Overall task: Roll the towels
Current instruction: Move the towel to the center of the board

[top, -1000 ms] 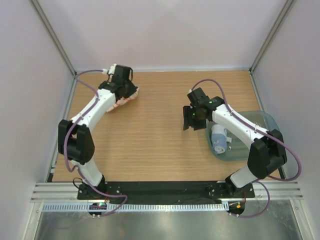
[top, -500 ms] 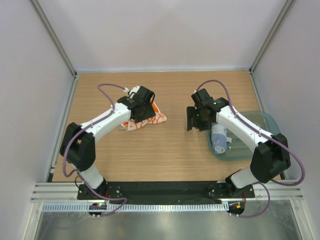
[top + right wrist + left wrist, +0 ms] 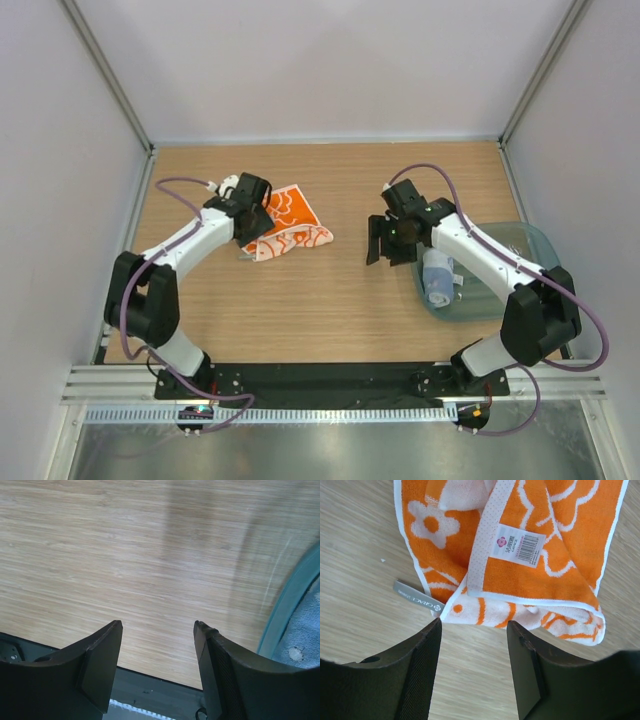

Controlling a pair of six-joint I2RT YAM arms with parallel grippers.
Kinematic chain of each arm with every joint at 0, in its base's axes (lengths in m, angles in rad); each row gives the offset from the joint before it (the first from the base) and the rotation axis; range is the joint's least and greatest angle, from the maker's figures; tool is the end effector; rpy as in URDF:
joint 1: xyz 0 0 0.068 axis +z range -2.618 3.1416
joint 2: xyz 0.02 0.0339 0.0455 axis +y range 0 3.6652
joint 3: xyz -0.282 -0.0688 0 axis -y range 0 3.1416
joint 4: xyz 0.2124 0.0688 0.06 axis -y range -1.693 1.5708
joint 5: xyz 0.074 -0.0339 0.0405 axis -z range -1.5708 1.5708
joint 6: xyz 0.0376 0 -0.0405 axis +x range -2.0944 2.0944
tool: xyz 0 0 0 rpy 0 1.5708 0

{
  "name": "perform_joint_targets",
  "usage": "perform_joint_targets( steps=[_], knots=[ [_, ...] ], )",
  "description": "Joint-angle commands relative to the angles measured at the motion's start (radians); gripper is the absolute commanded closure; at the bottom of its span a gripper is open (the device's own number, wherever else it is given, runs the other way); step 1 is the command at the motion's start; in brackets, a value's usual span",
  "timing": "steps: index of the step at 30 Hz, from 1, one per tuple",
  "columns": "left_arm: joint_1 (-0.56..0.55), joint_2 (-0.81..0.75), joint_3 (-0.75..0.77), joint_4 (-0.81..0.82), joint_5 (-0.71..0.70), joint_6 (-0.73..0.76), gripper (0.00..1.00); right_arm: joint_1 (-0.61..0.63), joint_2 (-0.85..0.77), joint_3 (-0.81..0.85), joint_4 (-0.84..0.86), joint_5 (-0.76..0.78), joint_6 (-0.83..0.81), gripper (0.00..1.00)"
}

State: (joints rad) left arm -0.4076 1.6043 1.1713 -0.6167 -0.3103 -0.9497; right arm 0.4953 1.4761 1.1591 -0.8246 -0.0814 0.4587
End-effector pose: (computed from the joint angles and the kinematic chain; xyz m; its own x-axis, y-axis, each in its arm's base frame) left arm 0.2819 -0.1092 0.2655 -0.6568 -0.5599 -0.5051 -0.5091 0.8234 -0.2508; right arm 0.2275 0.1264 0.2837 -0.9403 -0.0064 -0.3404 -0.0972 0.9632 0.2506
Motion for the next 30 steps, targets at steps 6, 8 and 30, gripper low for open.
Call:
perform_joint_targets(
  steps=[6,8,30],
  knots=[
    [0.015,0.085,0.004,0.118,0.000,0.020,0.44,0.005,-0.020,-0.022,0.045,-0.090,0.015,0.34],
    [0.015,0.109,0.004,0.138,0.008,0.017,0.45,0.005,-0.020,-0.022,0.050,-0.103,0.017,0.34],
    [0.019,0.169,0.045,0.183,-0.001,0.009,0.94,0.005,0.001,-0.019,0.045,-0.100,0.001,0.34]
  ],
)
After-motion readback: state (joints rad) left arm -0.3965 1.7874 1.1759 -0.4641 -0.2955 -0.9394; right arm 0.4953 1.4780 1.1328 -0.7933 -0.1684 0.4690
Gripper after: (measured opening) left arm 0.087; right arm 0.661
